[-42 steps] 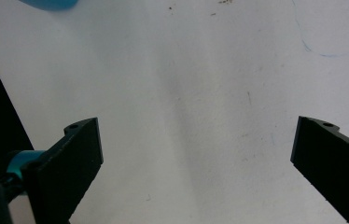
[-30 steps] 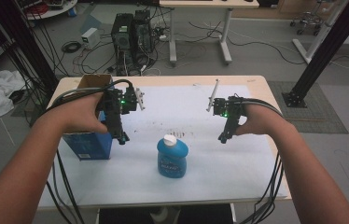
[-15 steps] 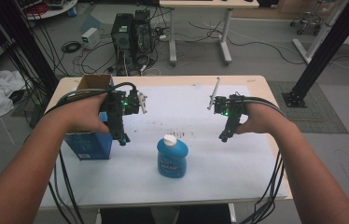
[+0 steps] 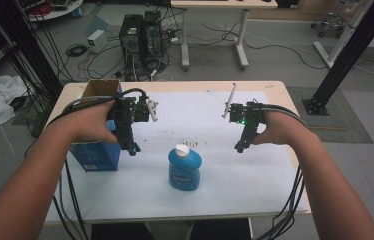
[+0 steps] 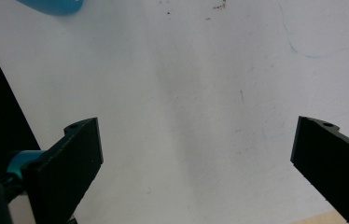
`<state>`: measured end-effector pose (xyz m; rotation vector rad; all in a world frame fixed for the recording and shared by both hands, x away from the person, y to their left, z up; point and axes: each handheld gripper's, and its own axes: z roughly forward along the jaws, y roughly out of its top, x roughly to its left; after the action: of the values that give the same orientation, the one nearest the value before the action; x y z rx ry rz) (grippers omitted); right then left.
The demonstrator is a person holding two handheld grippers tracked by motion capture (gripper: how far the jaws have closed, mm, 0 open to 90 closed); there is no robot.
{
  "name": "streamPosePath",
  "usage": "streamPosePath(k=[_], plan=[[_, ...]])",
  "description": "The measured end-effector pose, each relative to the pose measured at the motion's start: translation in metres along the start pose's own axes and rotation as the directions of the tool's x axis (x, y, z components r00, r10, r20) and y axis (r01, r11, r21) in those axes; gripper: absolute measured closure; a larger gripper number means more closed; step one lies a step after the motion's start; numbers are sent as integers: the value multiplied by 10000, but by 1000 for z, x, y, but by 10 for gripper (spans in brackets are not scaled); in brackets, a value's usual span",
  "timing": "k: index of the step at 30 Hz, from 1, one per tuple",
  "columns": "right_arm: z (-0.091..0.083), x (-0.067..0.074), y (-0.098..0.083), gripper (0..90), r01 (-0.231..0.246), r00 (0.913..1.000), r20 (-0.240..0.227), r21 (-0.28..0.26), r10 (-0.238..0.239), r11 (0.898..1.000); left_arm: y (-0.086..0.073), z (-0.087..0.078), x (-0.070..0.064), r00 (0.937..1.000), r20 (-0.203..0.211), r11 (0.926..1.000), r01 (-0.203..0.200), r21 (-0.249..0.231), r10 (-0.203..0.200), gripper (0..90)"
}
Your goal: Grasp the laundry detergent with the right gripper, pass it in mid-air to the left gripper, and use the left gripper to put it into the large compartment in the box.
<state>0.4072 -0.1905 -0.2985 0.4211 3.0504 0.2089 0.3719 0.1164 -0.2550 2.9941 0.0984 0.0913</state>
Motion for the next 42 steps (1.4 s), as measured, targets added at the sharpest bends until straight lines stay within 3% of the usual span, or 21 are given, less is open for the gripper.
streamPosePath(k=[10, 17, 21, 25, 34, 42], plan=[[-1, 1, 3, 11, 170, 9998, -102, -36, -171, 9998, 1, 7, -3, 9998, 39, 9996, 218, 188, -219, 32], [-6, 7, 1, 12, 26, 10000, 77, -244, -24, 9997, 0, 7, -3, 10000, -7, 9999, 97, 57, -97, 32], [-9, 12, -4, 11, -134, 9999, -1, -726, 134, 9973, -2, 9, -1, 9999, 76, 9996, 87, -252, -85, 32], [-6, 18, -13, 11, -528, 9985, -182, -1226, 509, 9910, -7, 14, -1, 9999, 119, 9992, 92, -381, -88, 32], [1, 32, -22, 11, -832, 9963, -356, -1823, 780, 9797, -15, 19, -2, 10000, 4, 9977, 83, -672, -82, 32], [8, 41, -32, 11, -1016, 9947, -415, -2348, 945, 9667, -12, 20, -2, 9998, -79, 9958, -200, -890, 194, 32]])
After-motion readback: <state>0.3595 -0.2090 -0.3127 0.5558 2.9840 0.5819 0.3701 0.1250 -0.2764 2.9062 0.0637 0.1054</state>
